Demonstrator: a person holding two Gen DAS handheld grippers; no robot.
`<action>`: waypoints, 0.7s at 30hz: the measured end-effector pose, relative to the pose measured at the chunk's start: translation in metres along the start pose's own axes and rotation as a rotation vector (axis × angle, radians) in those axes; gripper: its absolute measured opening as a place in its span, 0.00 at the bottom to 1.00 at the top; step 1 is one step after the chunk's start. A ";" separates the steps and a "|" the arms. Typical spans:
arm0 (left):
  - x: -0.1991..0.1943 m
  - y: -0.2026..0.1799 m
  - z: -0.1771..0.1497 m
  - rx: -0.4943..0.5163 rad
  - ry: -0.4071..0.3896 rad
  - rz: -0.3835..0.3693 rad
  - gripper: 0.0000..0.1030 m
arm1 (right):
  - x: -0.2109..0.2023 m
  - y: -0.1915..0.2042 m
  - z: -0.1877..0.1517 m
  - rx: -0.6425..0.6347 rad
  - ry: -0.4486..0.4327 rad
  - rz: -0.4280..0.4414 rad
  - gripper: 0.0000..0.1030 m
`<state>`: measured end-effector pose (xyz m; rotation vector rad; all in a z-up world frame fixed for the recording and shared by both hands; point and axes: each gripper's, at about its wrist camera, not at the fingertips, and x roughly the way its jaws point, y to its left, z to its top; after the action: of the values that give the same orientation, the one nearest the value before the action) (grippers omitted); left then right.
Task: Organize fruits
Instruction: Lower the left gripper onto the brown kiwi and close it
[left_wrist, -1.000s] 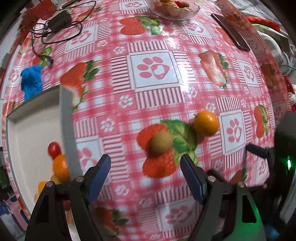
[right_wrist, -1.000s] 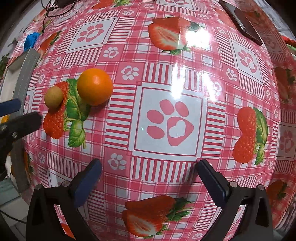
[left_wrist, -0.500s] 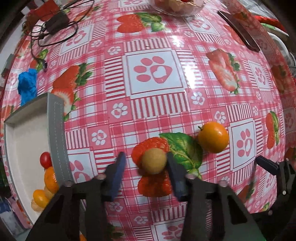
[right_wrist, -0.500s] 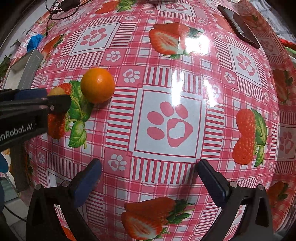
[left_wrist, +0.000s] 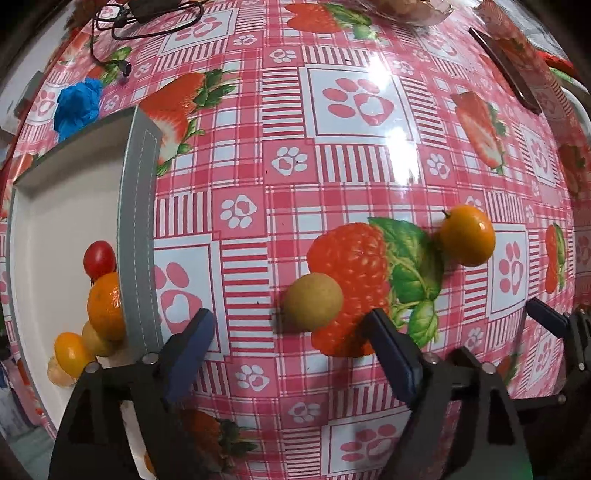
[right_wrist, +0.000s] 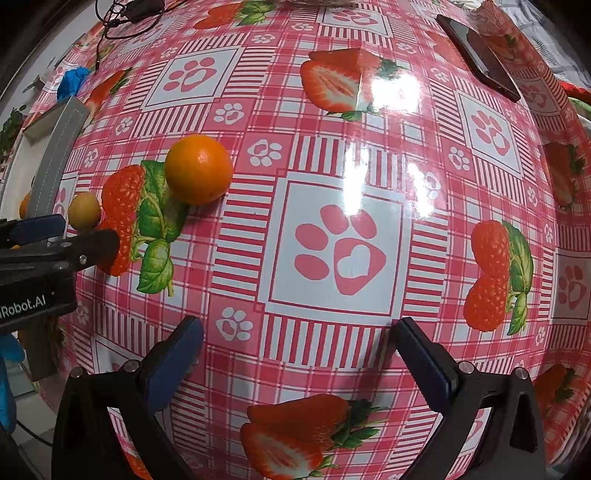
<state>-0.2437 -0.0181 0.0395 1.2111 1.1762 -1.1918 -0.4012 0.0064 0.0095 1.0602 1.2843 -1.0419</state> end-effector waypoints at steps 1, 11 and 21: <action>0.003 0.000 0.002 0.005 0.007 -0.002 0.91 | 0.000 0.000 0.000 0.000 0.000 0.000 1.00; 0.025 0.007 0.001 -0.005 0.018 -0.004 1.00 | 0.000 0.000 -0.001 -0.001 -0.011 0.001 1.00; 0.034 0.007 0.004 -0.003 0.014 -0.010 1.00 | 0.000 0.001 0.000 0.000 0.000 0.000 1.00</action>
<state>-0.2361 -0.0222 0.0061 1.2144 1.1959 -1.1904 -0.4005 0.0065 0.0091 1.0603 1.2838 -1.0418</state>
